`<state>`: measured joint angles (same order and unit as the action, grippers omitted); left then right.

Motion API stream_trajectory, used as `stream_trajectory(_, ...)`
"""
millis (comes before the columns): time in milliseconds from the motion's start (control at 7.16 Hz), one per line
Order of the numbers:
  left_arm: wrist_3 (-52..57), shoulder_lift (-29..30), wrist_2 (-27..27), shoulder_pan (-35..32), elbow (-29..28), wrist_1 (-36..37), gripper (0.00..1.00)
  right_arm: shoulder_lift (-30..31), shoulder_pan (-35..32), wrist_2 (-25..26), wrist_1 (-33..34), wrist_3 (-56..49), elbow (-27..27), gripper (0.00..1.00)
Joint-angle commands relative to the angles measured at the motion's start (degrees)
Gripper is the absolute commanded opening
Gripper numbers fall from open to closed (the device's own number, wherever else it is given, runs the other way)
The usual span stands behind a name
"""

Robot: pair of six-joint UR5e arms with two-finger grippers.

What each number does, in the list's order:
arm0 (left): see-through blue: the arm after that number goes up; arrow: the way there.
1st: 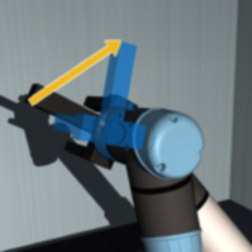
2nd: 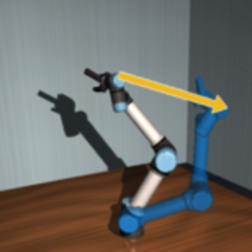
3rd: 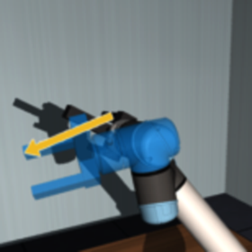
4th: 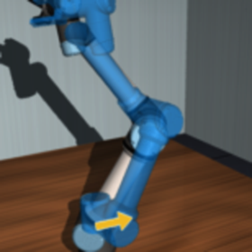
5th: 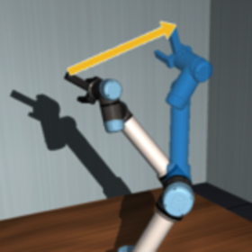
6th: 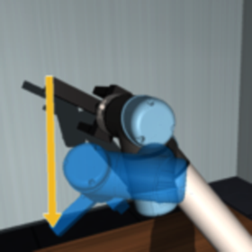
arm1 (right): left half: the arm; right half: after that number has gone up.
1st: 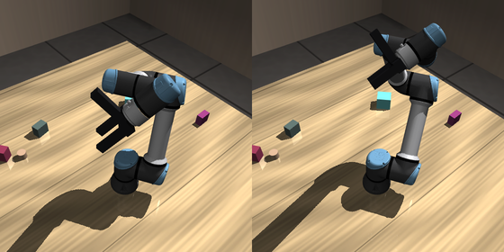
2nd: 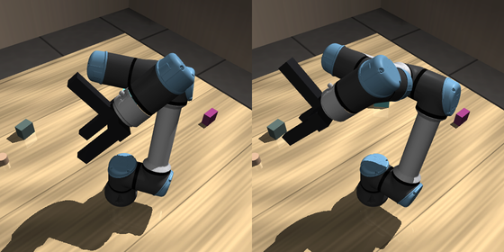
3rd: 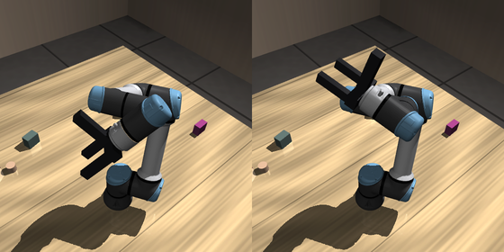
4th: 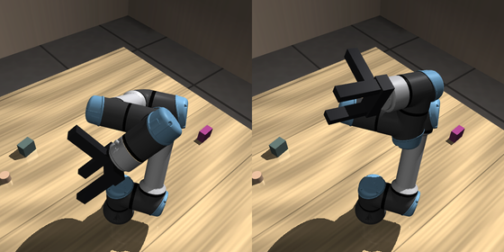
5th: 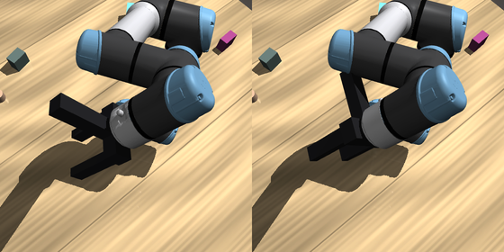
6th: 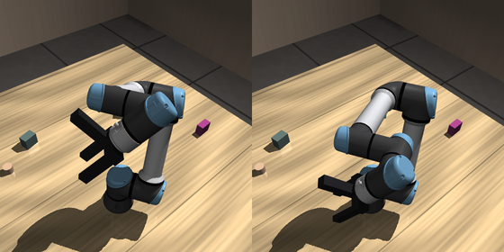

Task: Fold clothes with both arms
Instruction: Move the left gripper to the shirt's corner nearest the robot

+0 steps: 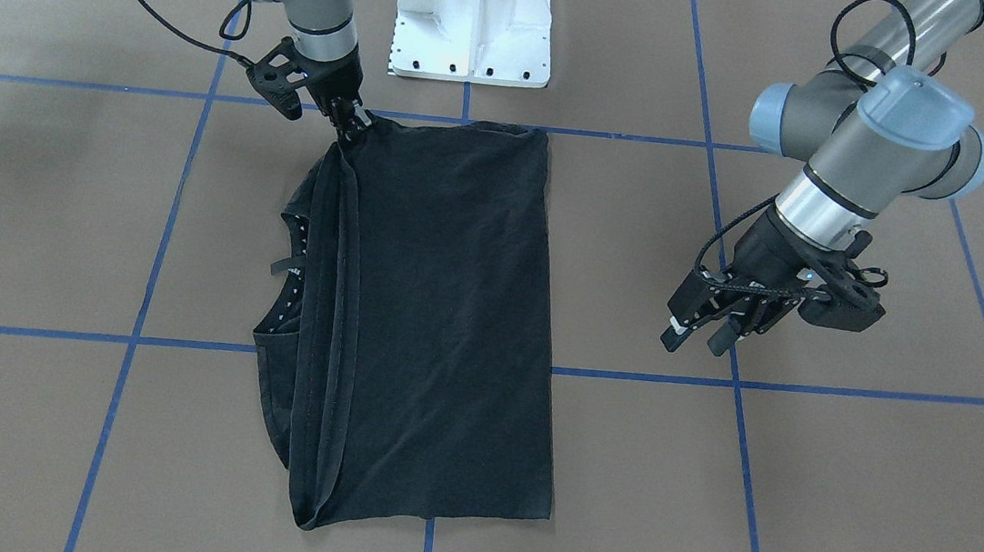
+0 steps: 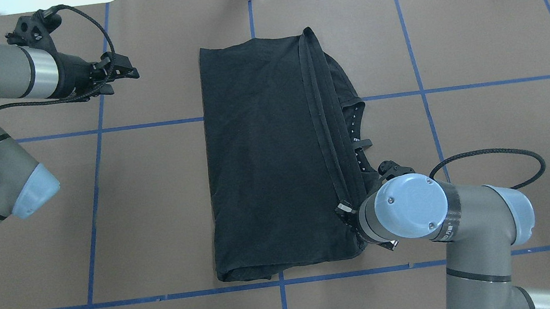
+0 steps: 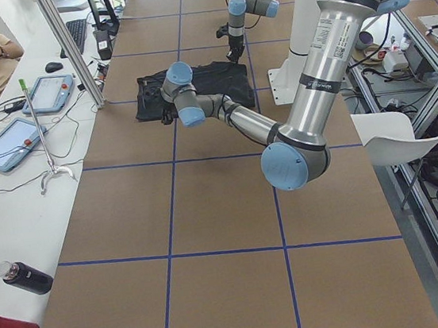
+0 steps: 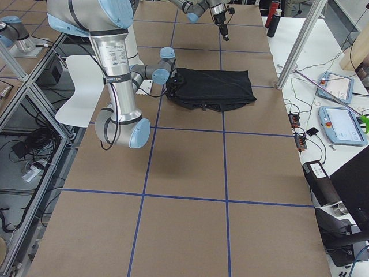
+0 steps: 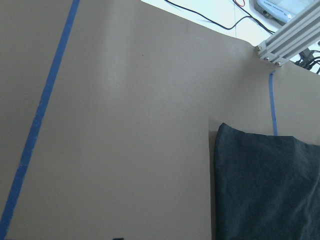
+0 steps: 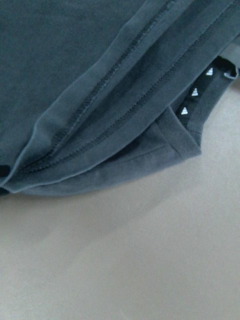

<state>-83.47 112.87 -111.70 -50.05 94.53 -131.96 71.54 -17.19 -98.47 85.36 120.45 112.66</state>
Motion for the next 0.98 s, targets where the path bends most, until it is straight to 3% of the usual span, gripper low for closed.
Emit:
stream_trajectory(0,-16.3,-2.12,4.34,4.49,6.86,-0.23,0.77,0.7,-0.3,-2.58,0.07,-0.04,1.51,0.0)
stream_trajectory(419,-32.77,-8.52,11.21,17.92,15.66,0.03,0.75,1.67,-0.92,-4.8,-0.01,0.04,2.04,0.0)
stream_trajectory(558,-35.24,-9.41,18.63,24.49,15.77,0.21,0.72,1.67,-0.92,-4.8,-0.01,0.04,2.21,0.0)
stream_trajectory(838,-35.44,-11.78,19.84,31.46,16.12,0.21,0.72,1.67,-1.27,-4.72,-0.01,0.04,2.13,0.0)
